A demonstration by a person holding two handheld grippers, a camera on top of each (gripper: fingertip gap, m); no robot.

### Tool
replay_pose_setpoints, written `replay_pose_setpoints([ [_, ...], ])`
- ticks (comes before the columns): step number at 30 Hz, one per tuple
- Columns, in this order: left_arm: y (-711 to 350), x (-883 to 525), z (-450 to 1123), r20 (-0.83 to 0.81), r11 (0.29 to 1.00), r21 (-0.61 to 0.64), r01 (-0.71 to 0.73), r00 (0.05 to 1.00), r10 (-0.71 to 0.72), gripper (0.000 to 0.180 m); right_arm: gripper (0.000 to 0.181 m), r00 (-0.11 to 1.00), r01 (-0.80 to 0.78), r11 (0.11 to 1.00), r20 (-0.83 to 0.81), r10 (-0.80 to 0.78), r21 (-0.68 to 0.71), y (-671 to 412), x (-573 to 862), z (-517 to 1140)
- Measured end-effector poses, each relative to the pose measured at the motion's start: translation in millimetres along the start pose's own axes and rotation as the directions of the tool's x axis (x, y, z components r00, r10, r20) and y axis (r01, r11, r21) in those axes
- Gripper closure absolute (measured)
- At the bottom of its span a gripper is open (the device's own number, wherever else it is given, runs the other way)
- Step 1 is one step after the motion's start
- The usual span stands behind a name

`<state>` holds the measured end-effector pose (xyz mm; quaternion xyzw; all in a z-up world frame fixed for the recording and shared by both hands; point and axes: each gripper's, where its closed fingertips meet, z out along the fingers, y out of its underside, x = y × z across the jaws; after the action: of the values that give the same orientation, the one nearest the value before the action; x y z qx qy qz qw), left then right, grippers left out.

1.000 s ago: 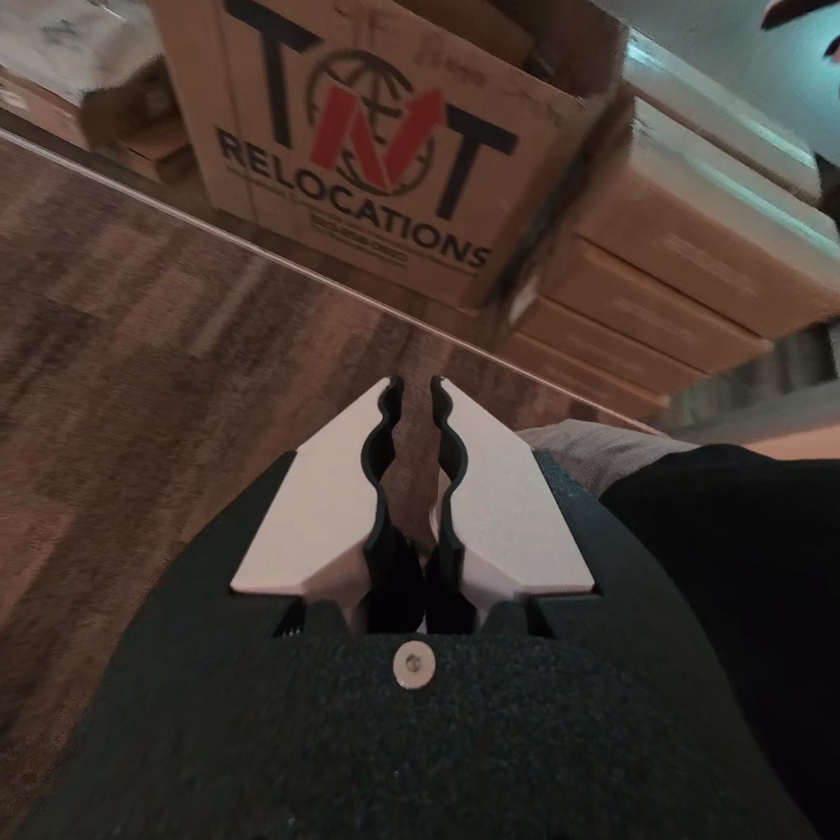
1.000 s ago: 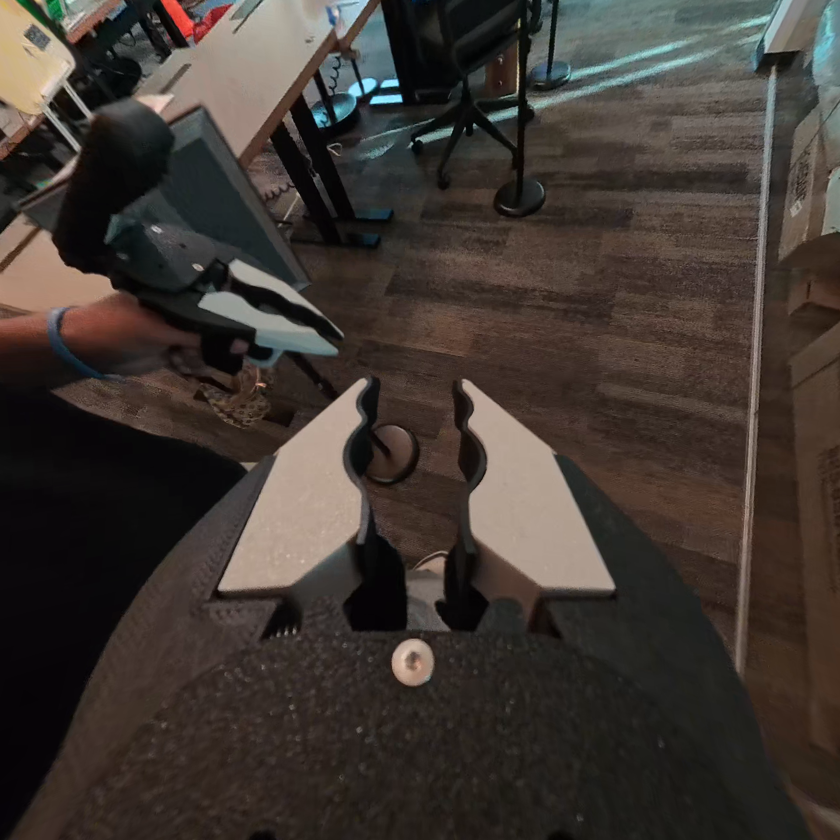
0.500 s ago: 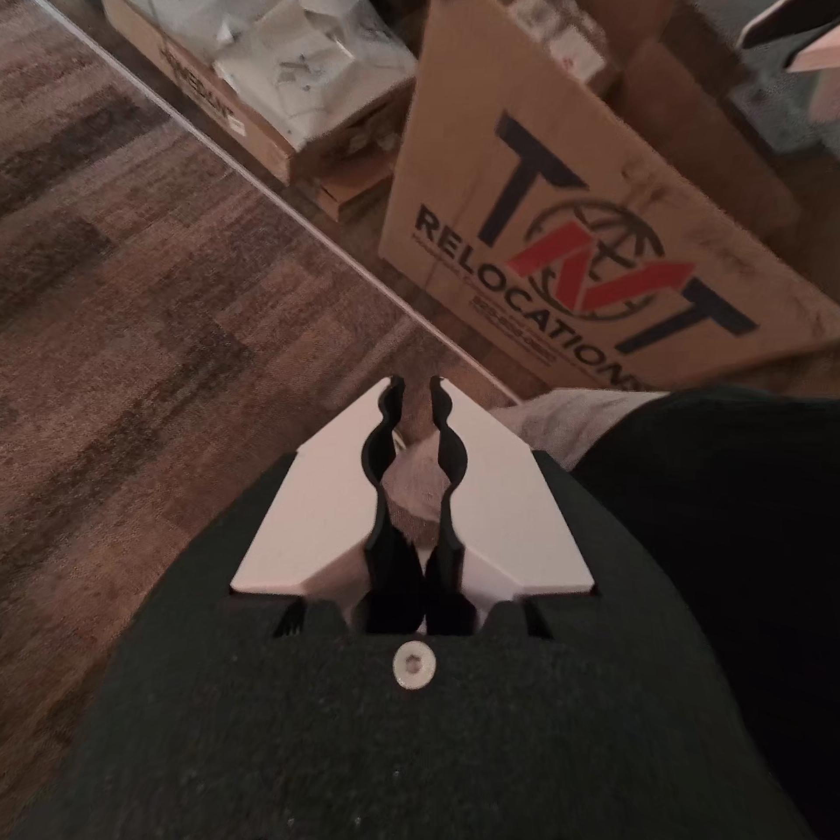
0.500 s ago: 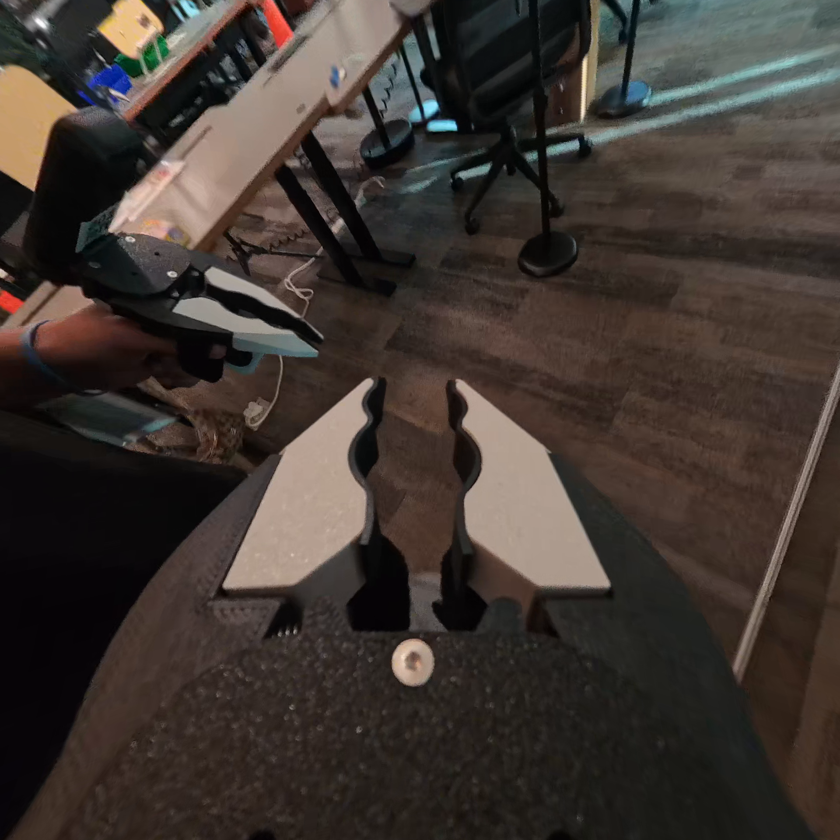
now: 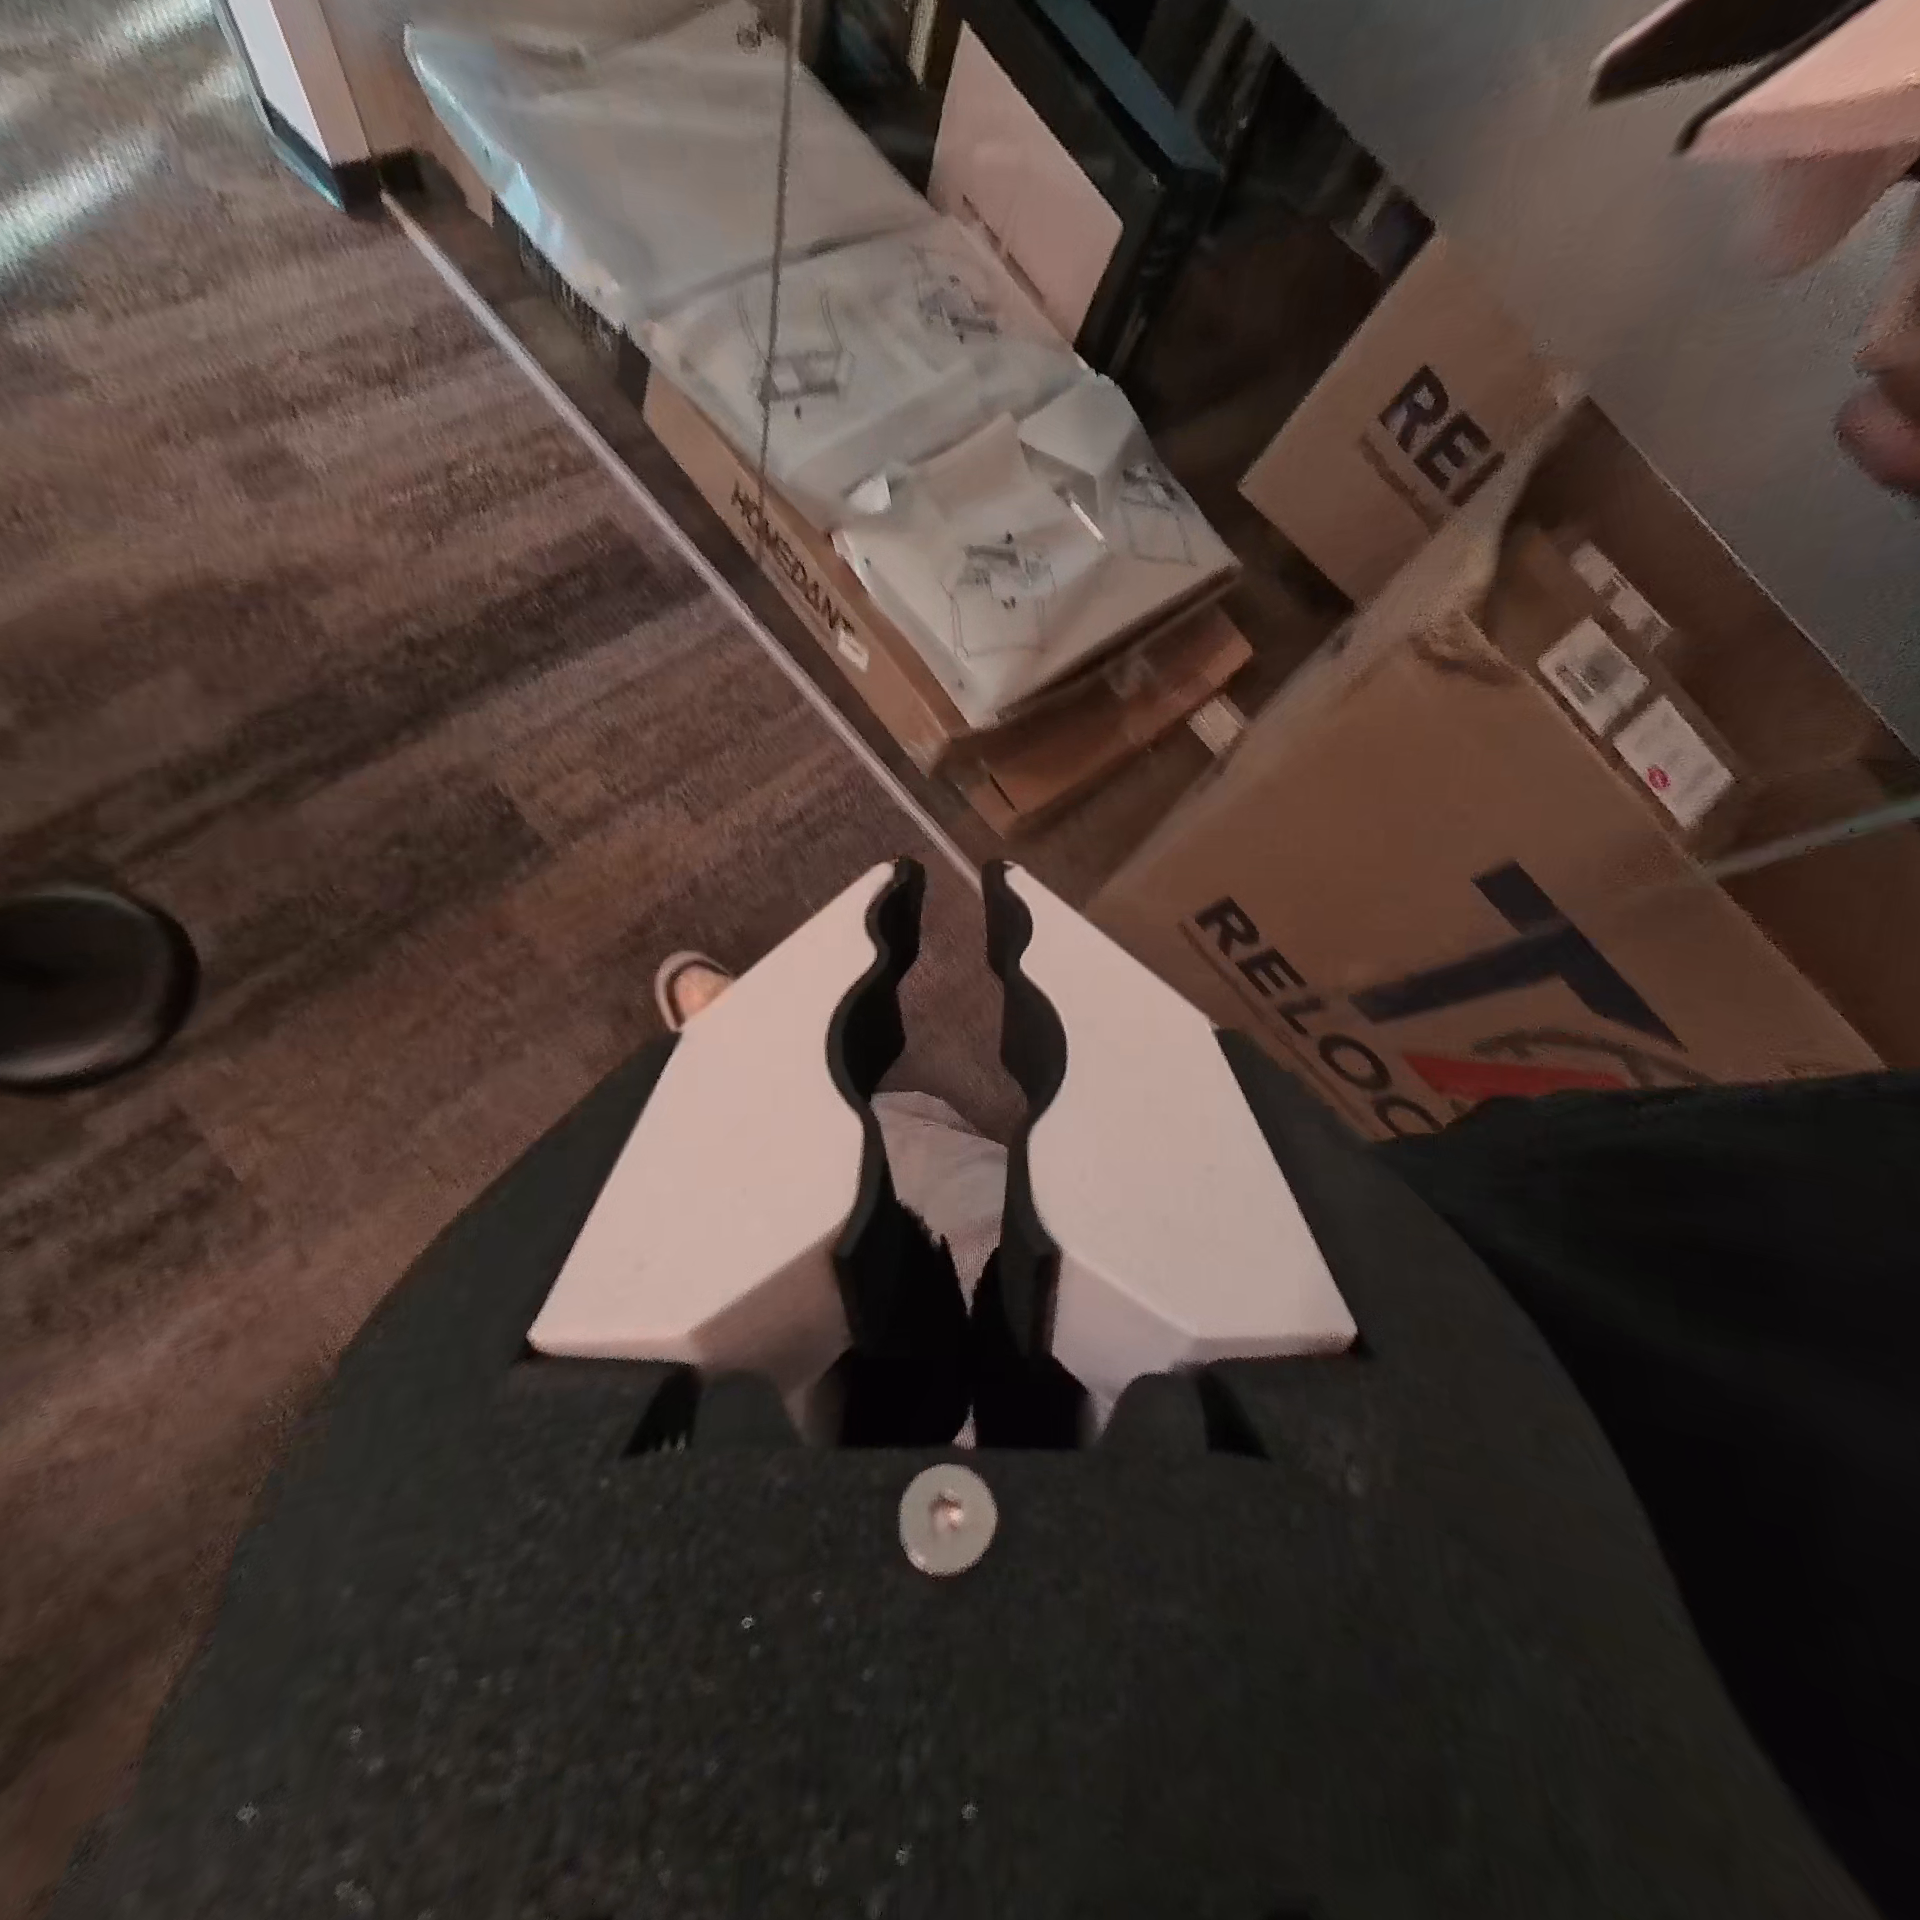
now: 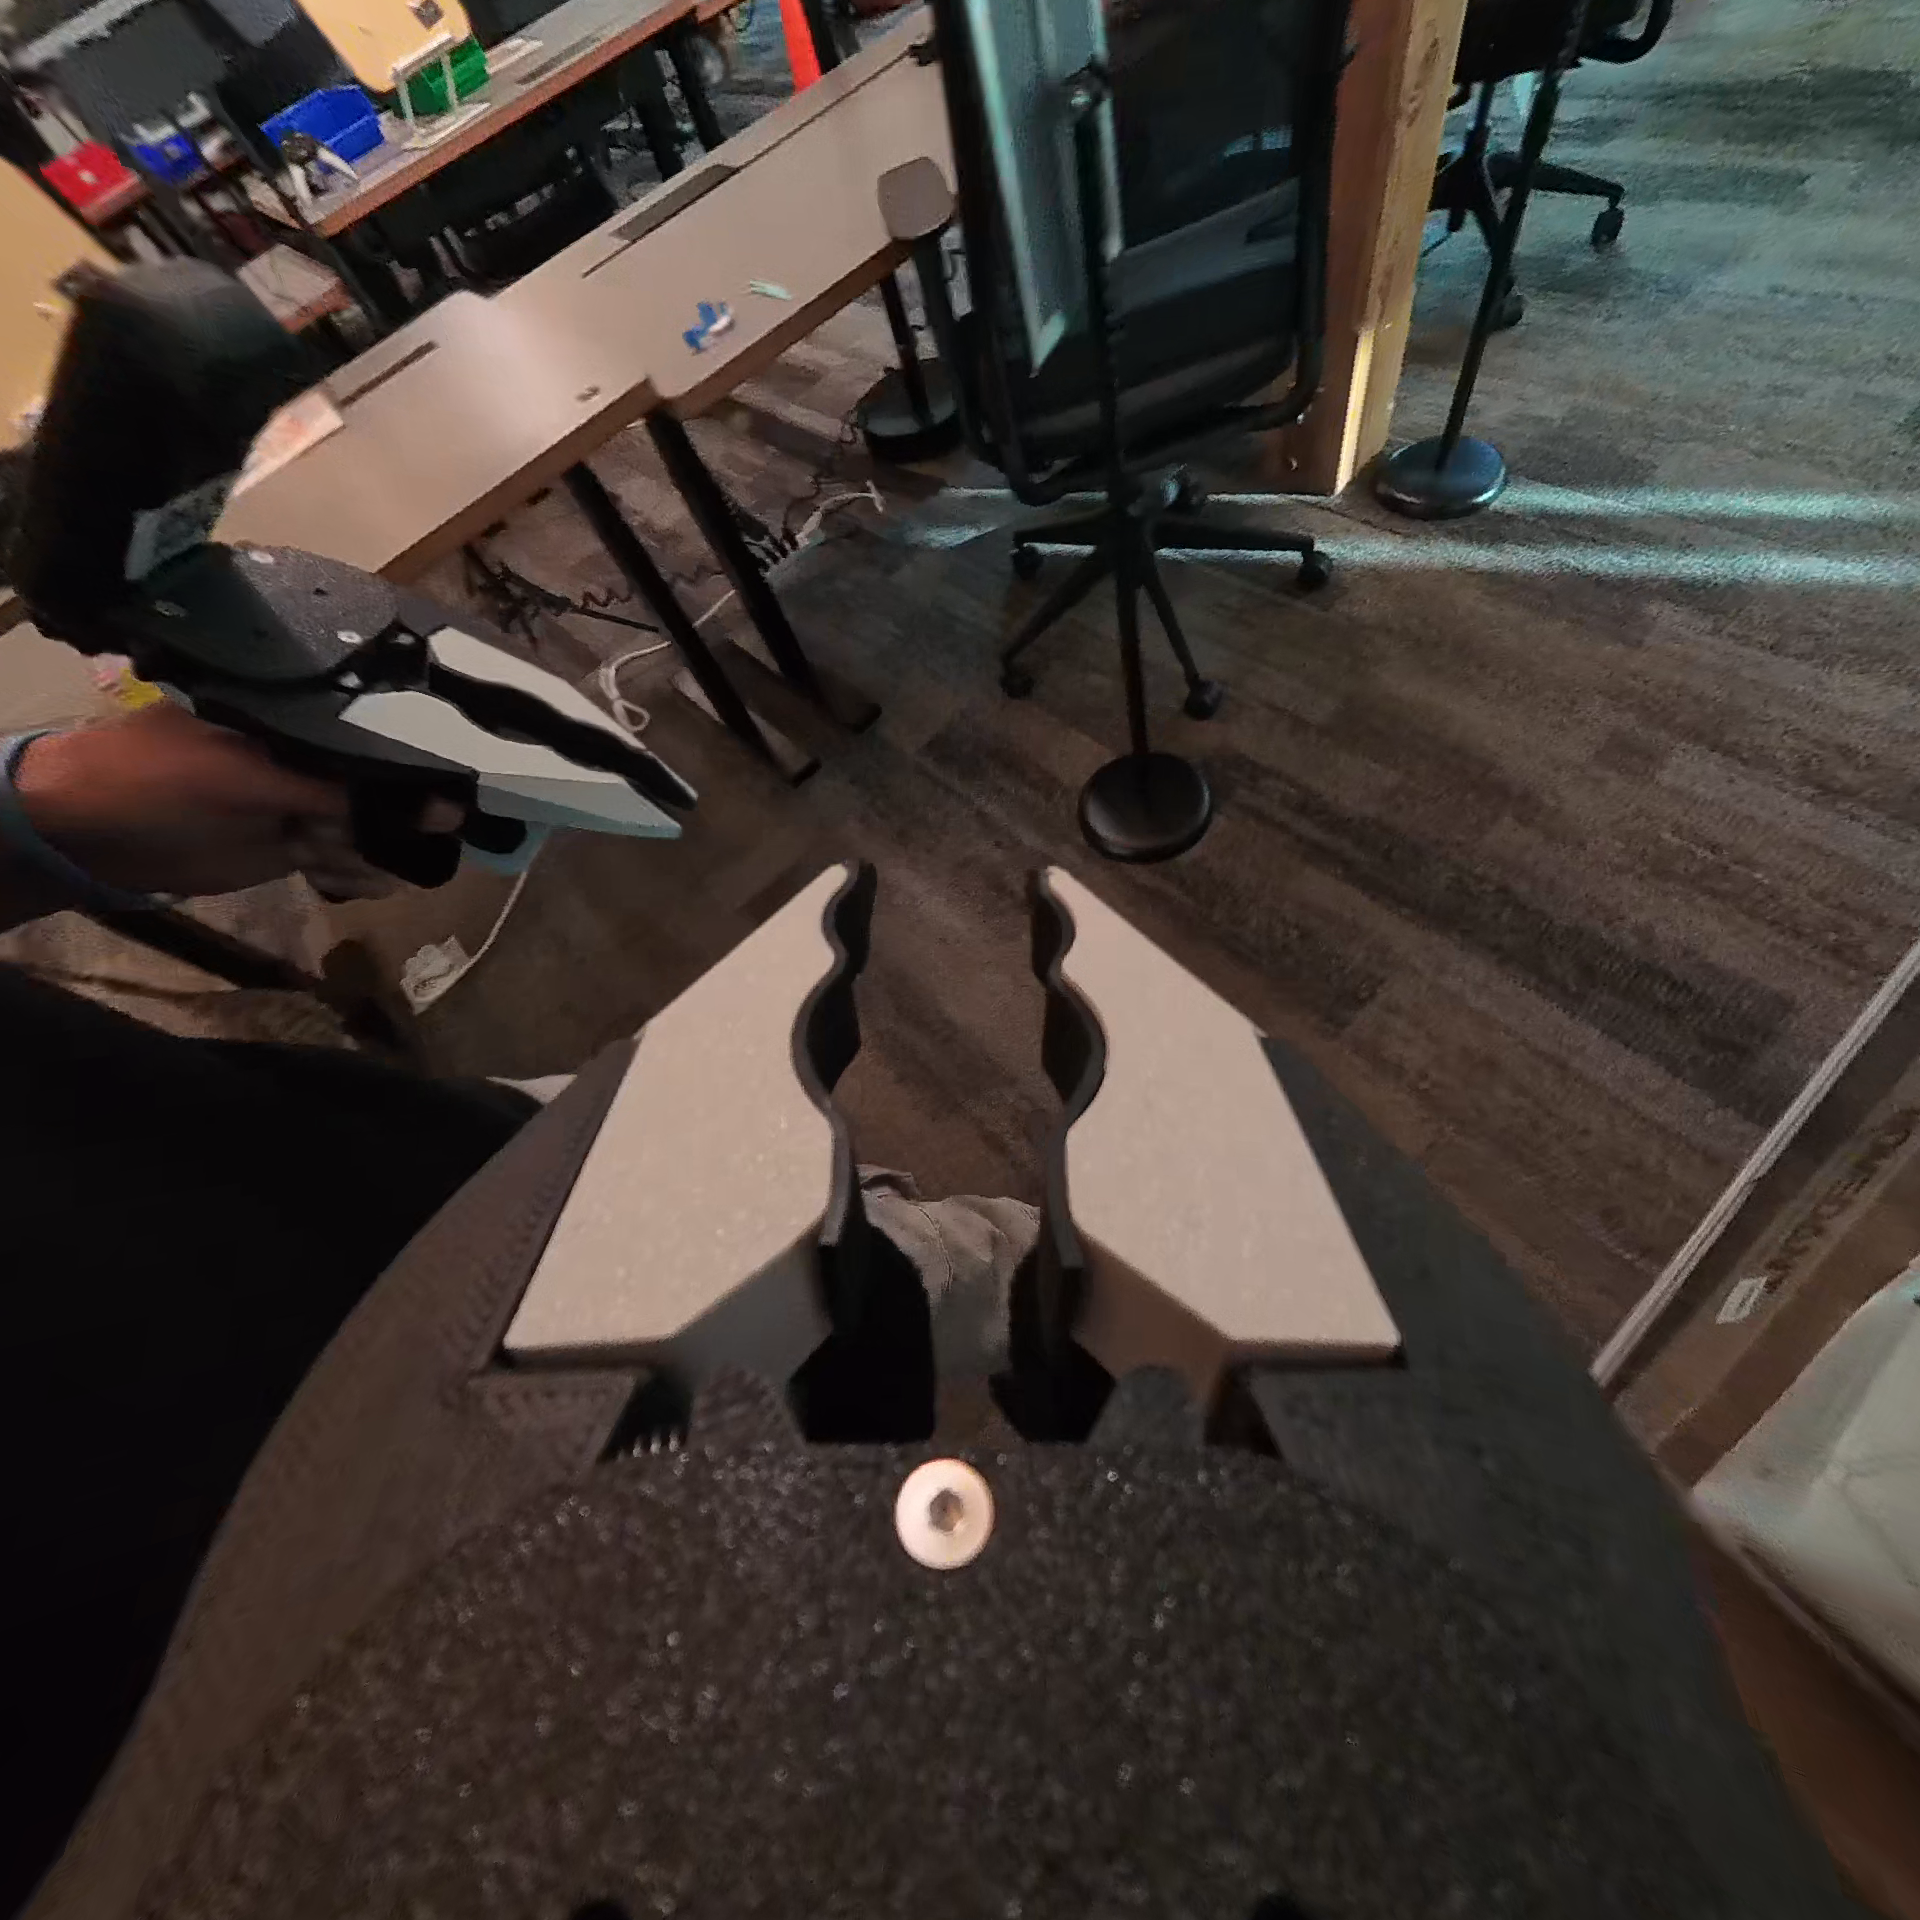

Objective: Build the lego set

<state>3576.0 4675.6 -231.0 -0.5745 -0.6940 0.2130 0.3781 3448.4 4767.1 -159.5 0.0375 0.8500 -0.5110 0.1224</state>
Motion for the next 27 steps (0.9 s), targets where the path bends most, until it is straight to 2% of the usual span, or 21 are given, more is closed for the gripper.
replay_pose_setpoints([
  [1,-25.5,-17.9,18.2,0.000,1.000,0.012,-0.014,1.000,0.014,0.170,0.150,1.000,-0.001,1.000,-0.001,0.001,0.004,-12.4,26.0,18.3],
  [5,-133.9,-101.1,87.2,0.006,0.999,0.037,0.008,1.000,-0.008,0.169,0.148,0.998,-0.056,0.998,-0.002,0.056,-0.004,-74.5,127.1,94.3],
  [8,-223.5,-157.3,127.6,-0.022,0.993,0.109,0.032,0.999,-0.030,0.171,0.147,1.000,-0.017,1.000,0.026,0.016,0.019,-139.9,186.0,132.6],
  [11,-289.5,-218.0,169.6,0.018,0.997,0.083,-0.004,1.000,0.002,0.171,0.147,1.000,0.014,1.000,0.019,-0.014,-0.014,-189.0,261.0,171.1],
  [18,-430.5,-349.6,284.2,0.022,0.992,0.104,-0.071,0.997,0.069,0.171,0.147,0.999,-0.031,0.999,0.019,0.031,0.017,-264.1,442.8,282.6],
  [23,-533.1,-463.7,383.2,0.045,0.996,0.069,-0.055,0.998,0.052,0.171,0.147,0.997,-0.068,0.996,0.031,0.066,0.057,-329.1,583.5,380.1],
  [27,-625.8,-545.9,433.1,0.058,0.999,0.043,-0.011,0.998,0.008,0.171,0.147,0.996,-0.073,0.994,0.064,0.068,0.076,-422.8,688.1,440.6],
])
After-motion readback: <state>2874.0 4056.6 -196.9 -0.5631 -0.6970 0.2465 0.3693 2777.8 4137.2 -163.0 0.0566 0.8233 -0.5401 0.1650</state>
